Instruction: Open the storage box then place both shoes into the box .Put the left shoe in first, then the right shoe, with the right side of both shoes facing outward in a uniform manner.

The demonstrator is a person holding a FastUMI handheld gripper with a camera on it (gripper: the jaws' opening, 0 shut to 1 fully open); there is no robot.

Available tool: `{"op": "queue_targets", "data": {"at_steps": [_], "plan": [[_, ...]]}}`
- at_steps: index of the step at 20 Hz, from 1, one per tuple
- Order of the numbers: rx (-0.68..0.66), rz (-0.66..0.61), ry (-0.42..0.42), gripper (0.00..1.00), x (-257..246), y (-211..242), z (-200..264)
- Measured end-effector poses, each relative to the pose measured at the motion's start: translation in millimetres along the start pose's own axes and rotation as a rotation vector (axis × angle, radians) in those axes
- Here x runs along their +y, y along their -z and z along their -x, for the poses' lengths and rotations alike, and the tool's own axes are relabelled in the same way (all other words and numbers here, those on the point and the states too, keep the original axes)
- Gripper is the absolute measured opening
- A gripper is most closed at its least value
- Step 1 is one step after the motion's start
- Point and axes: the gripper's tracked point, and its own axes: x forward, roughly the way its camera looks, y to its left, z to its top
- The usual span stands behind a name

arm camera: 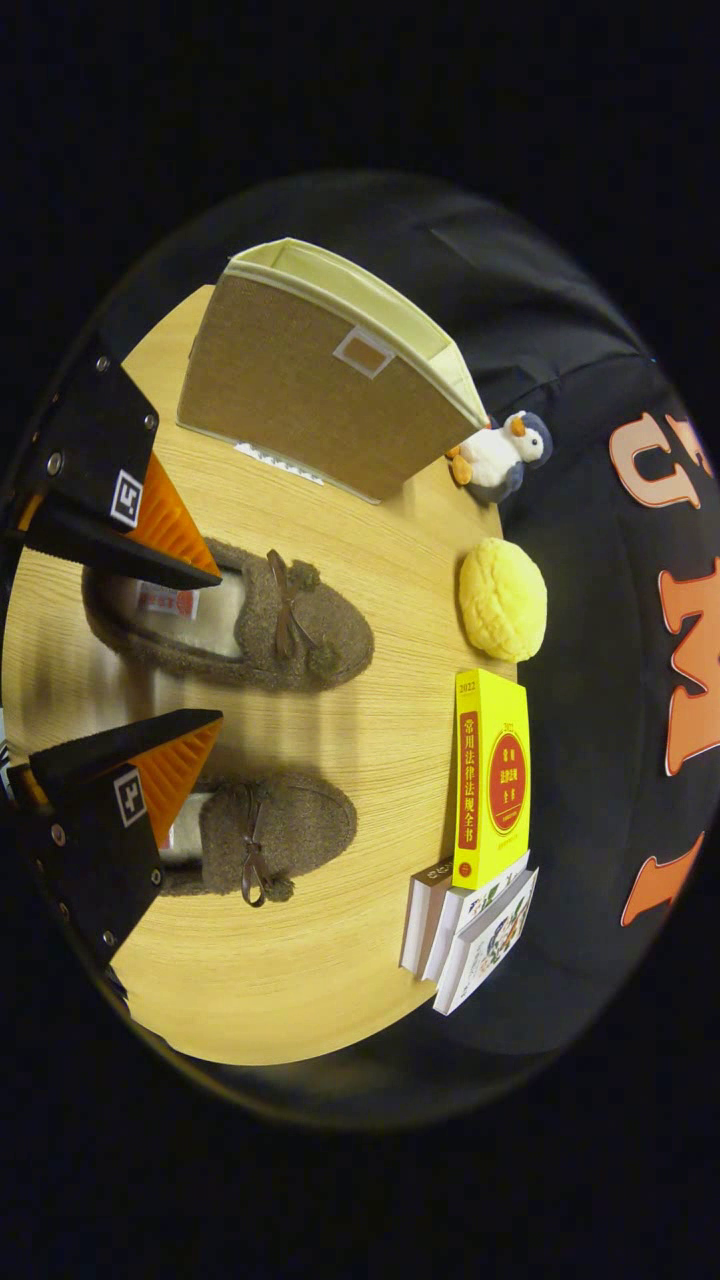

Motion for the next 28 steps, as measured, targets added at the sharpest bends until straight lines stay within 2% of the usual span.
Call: {"op": "queue_targets", "data": {"at_steps": [5, 10, 16, 19, 23, 28], "plan": [[0.042, -0.027, 0.041, 0.61, -14, 0, -34], [0.064, -0.133, 0.020, 0.31, -7, 2, -54], [0.110, -0.209, 0.002, 0.09, -3, -1, -46], [0.079, -0.240, -0.022, 0.07, 7, -18, -28], [0.015, -0.273, -0.095, 0.07, 38, -54, 12], [-0.092, -0.203, -0.136, 0.07, 80, -114, 71]]}}
